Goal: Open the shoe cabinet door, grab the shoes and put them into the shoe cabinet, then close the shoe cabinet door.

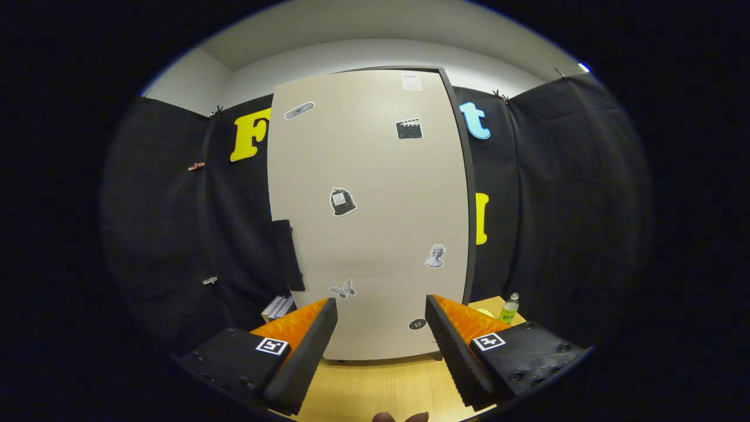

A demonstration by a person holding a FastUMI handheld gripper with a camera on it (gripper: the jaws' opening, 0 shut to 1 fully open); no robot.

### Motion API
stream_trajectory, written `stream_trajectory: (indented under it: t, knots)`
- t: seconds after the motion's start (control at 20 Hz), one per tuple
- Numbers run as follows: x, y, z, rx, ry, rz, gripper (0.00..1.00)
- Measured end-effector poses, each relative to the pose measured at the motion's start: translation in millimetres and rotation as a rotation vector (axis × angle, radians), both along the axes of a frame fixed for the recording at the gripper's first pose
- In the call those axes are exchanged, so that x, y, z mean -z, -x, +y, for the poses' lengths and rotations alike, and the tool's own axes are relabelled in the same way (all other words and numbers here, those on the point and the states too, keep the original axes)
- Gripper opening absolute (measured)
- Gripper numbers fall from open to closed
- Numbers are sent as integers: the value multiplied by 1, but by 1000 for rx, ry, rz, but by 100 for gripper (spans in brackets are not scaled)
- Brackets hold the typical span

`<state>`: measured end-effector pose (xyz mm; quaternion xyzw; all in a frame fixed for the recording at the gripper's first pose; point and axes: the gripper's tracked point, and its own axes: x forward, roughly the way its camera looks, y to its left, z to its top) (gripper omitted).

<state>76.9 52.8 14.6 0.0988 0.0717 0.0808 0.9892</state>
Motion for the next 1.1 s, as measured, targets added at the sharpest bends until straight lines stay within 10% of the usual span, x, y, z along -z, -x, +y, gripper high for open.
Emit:
stream_trajectory:
  t: [1.1]
  knots:
    - [-3, -1, 4, 2, -3, -3, 98]
